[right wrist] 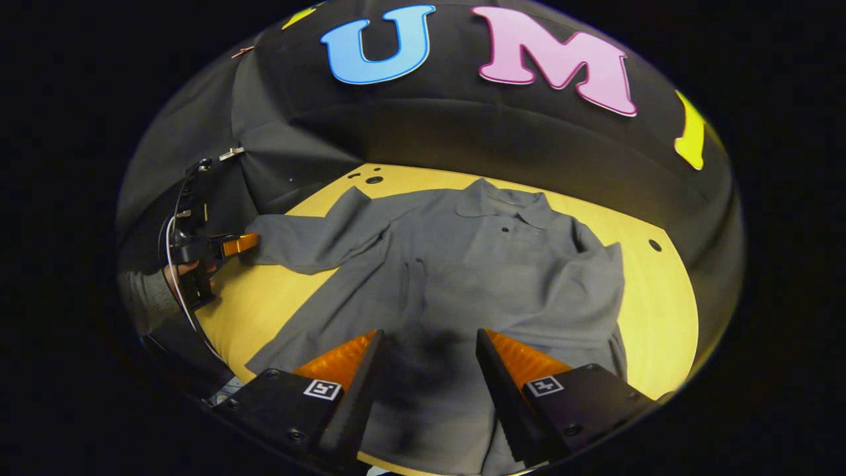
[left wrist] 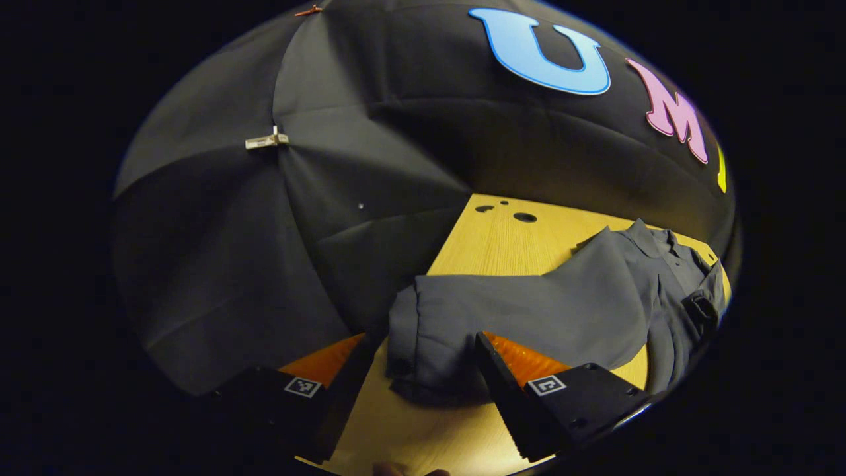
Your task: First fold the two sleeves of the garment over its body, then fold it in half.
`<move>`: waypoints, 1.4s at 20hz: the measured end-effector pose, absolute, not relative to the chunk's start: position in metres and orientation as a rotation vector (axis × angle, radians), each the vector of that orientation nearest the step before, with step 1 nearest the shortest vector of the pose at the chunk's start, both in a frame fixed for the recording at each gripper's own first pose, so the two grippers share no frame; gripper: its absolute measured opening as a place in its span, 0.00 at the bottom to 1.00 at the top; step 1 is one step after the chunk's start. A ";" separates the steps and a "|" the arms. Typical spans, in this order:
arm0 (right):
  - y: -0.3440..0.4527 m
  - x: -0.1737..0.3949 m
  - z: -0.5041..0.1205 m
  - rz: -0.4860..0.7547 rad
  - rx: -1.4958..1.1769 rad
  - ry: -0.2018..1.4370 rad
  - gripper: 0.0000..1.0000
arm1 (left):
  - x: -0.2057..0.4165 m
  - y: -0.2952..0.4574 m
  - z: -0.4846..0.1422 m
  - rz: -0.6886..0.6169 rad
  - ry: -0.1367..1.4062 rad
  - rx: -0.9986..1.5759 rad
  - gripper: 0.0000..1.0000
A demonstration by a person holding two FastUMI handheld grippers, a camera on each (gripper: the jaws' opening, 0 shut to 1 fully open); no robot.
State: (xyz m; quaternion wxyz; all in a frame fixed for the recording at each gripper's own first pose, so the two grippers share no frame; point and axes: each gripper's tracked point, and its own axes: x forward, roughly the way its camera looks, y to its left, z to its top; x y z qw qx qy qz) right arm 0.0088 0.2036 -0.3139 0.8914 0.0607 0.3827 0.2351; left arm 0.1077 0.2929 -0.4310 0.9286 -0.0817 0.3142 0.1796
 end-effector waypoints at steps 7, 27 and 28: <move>0.152 -0.020 -0.306 0.354 0.198 0.805 0.85 | 0.112 0.282 -0.452 0.350 0.714 -0.171 0.91; 0.102 -0.026 -0.317 0.280 0.255 0.769 0.97 | 0.128 0.232 -0.345 0.279 0.541 -0.207 0.06; 0.100 -0.024 -0.318 0.279 0.259 0.767 0.99 | 0.131 0.227 -0.334 0.268 0.524 -0.201 0.06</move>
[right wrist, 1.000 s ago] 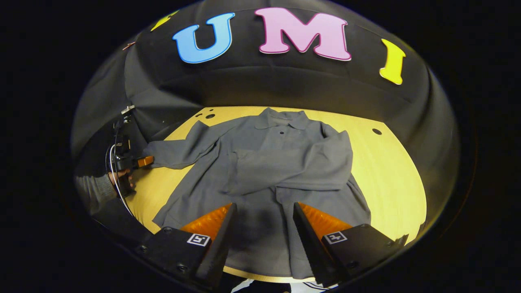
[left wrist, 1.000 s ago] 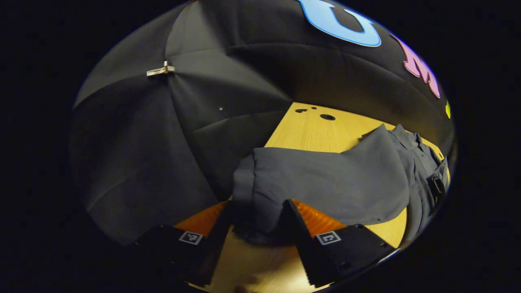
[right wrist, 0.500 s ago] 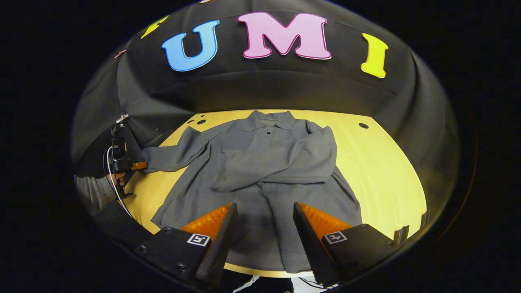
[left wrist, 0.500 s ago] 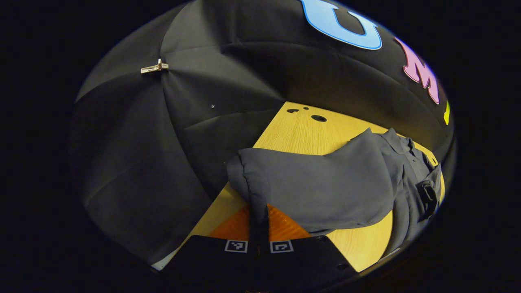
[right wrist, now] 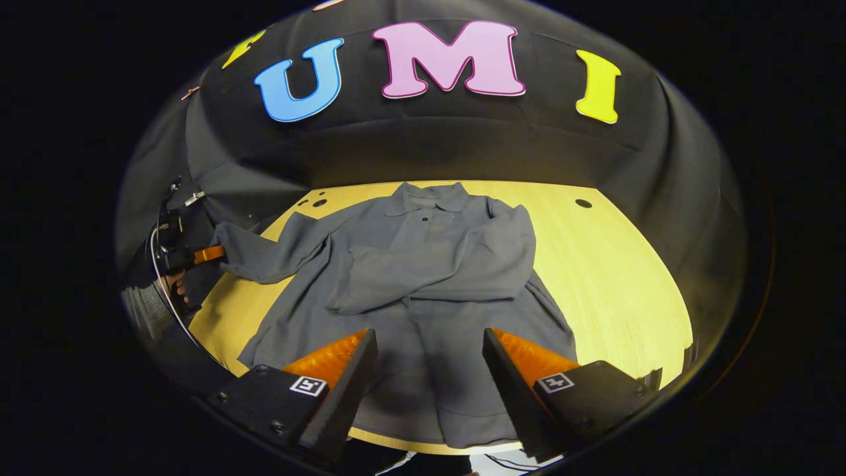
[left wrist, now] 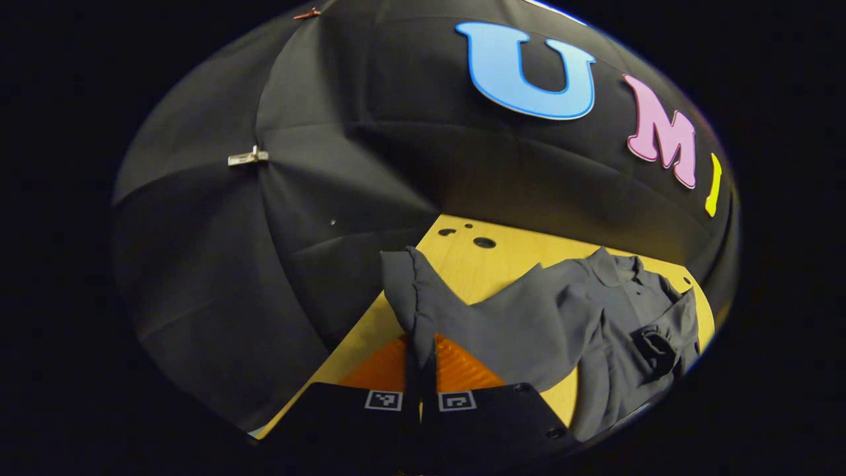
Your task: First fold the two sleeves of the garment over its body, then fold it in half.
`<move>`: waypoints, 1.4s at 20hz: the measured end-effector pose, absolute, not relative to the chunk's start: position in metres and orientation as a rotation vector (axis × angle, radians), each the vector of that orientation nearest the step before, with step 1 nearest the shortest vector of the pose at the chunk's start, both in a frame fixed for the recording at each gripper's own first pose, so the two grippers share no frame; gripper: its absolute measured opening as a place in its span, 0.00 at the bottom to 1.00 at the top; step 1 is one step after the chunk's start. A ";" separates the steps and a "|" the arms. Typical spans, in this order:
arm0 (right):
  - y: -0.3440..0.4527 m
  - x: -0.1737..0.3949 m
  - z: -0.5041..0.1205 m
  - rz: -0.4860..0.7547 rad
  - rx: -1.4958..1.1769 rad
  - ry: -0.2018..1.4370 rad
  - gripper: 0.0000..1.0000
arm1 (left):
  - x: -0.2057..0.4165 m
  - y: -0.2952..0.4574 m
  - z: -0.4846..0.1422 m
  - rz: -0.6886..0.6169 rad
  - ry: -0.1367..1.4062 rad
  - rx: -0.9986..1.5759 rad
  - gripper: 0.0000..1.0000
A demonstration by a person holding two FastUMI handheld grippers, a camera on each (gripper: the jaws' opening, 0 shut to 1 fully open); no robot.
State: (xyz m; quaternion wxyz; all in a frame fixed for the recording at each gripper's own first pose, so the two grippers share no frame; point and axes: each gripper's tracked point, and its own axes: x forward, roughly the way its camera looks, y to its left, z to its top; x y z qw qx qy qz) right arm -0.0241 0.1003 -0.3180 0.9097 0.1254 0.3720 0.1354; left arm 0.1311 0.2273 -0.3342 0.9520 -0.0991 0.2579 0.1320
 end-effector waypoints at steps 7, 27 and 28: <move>0.089 -0.018 -0.324 0.269 0.287 0.773 0.99 | 0.153 0.173 -0.272 0.207 0.445 -0.176 0.06; -0.012 -0.009 -0.355 0.126 0.353 0.775 0.99 | 0.188 -0.090 -0.207 -0.171 0.427 -0.152 0.06; -0.017 -0.010 -0.359 0.118 0.356 0.778 0.99 | 0.190 -0.103 -0.214 -0.188 0.439 -0.146 0.06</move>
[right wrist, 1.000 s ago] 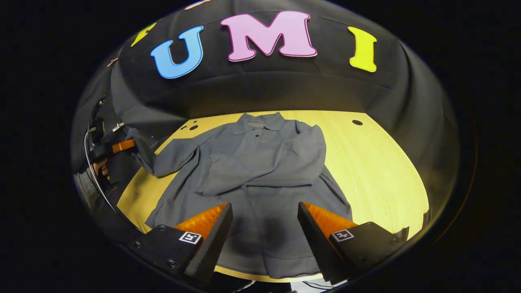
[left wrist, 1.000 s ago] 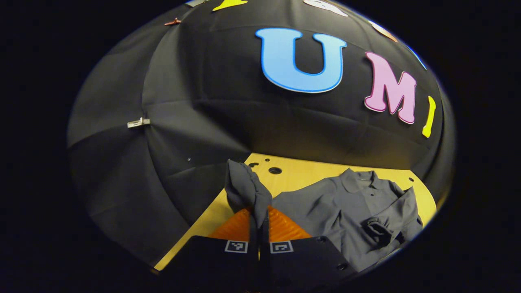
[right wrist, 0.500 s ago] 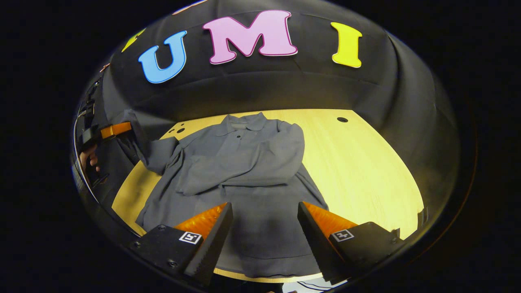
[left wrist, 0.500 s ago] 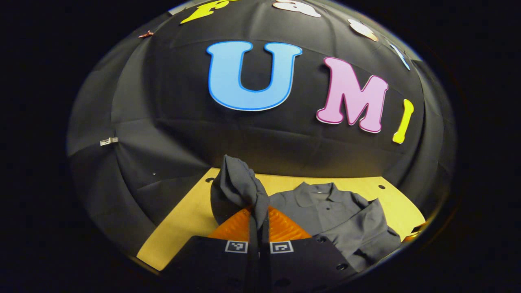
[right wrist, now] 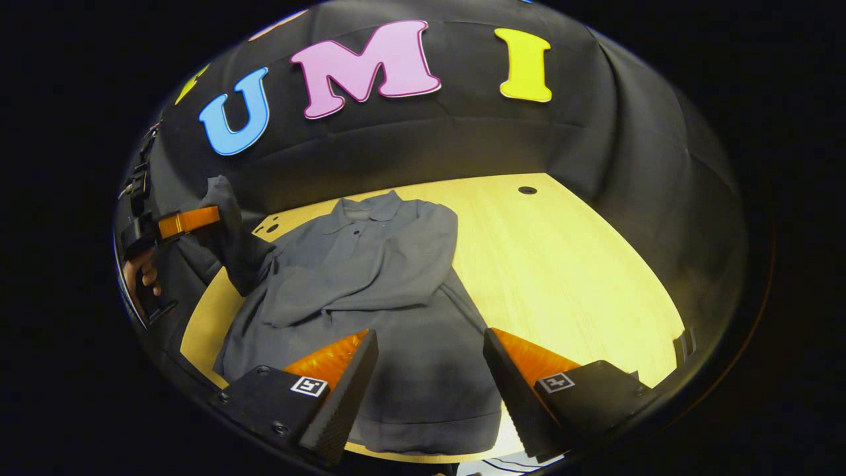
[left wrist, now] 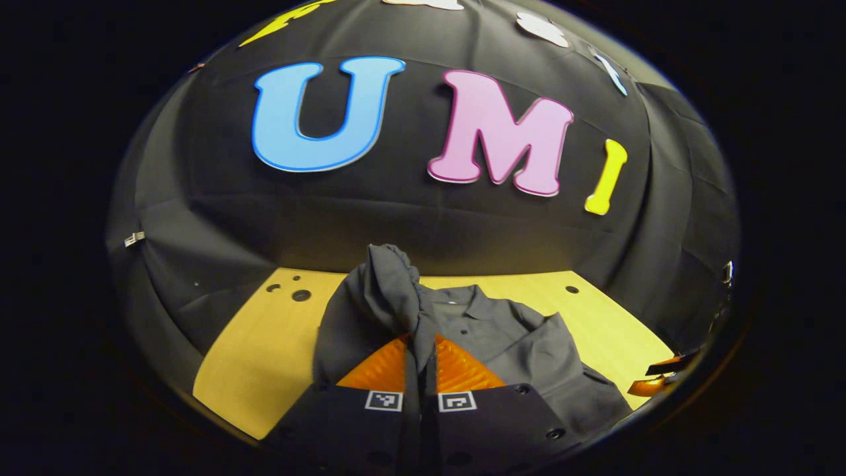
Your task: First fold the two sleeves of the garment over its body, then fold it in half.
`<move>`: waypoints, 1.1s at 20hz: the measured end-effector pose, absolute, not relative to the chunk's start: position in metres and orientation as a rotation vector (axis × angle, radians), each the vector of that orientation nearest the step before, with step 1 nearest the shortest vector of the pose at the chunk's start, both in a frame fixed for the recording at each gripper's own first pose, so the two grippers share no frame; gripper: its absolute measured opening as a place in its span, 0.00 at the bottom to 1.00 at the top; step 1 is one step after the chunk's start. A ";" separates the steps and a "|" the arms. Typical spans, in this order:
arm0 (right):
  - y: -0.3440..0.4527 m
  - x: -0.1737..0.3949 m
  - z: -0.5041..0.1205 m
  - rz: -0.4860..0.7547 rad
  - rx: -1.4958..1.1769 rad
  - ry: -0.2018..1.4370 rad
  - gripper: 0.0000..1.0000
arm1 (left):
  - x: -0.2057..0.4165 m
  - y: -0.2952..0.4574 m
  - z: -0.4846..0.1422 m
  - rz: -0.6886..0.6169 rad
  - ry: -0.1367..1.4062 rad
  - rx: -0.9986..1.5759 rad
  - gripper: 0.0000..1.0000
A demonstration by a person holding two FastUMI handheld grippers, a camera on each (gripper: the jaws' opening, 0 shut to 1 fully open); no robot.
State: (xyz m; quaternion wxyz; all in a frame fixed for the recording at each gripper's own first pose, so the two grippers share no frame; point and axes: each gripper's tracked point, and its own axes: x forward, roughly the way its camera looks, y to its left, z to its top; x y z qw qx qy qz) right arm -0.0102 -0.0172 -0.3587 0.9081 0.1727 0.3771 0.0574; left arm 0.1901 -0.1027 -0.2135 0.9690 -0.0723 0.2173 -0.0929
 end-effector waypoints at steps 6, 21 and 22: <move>-0.039 -0.017 -0.374 0.104 0.366 0.799 0.99 | 0.193 -0.162 -0.259 -0.244 0.535 -0.114 0.05; -0.068 -0.015 -0.401 0.113 0.380 0.852 0.99 | 0.184 -0.257 -0.350 -0.351 0.743 -0.096 0.27; -0.067 -0.016 -0.402 0.115 0.378 0.855 0.99 | 0.182 -0.261 -0.352 -0.360 0.747 -0.104 0.22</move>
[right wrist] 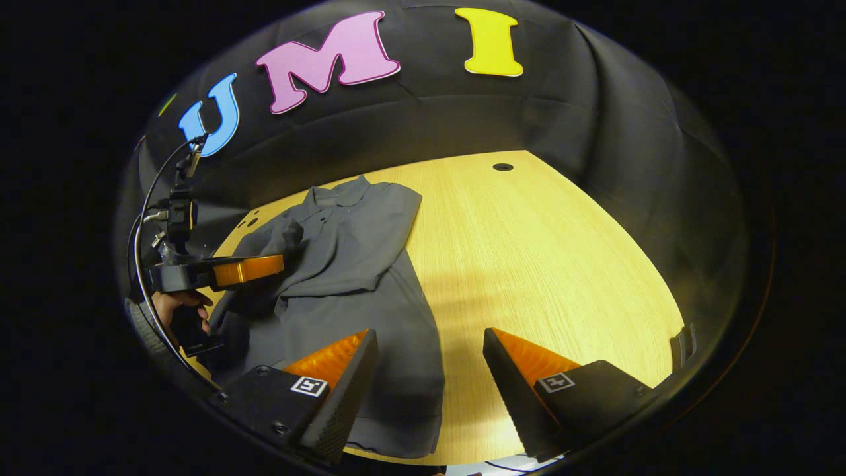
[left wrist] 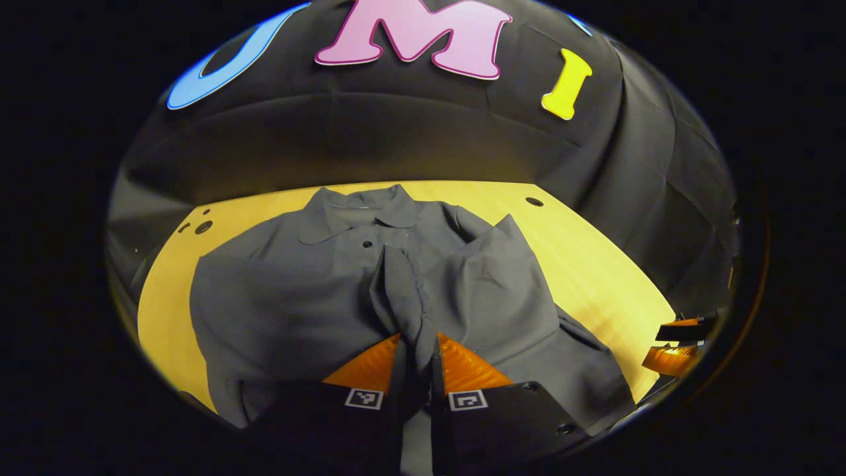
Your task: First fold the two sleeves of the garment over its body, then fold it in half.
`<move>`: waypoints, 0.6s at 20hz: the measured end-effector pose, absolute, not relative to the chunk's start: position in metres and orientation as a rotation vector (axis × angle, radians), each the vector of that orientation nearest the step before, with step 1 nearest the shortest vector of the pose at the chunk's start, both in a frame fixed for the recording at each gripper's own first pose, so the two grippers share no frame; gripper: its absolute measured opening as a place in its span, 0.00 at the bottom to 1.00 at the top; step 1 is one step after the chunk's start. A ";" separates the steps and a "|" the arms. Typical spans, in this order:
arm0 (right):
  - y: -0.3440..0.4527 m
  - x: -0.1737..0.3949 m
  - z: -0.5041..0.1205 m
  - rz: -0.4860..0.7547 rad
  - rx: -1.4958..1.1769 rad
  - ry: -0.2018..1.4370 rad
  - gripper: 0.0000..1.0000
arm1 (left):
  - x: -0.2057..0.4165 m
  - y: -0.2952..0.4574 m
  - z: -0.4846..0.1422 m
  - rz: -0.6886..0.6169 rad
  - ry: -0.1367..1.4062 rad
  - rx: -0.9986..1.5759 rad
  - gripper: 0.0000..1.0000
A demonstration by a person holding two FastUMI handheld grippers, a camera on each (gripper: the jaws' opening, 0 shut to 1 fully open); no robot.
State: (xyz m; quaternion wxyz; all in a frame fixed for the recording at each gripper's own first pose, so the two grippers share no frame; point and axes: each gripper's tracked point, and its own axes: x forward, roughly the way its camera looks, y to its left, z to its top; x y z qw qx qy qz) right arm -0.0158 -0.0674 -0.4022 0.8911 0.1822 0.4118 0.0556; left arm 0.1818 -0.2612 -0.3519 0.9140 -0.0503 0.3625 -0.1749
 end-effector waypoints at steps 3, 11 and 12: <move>-0.068 -0.018 -0.403 0.118 0.380 0.861 0.99 | 0.174 -0.273 -0.354 -0.397 0.762 -0.112 0.30; -0.063 -0.026 -0.400 0.113 0.382 0.874 0.99 | 0.150 -0.313 -0.332 -0.556 0.727 -0.148 0.82; -0.062 -0.027 -0.400 0.112 0.382 0.874 0.99 | 0.145 -0.316 -0.329 -0.574 0.719 -0.140 0.79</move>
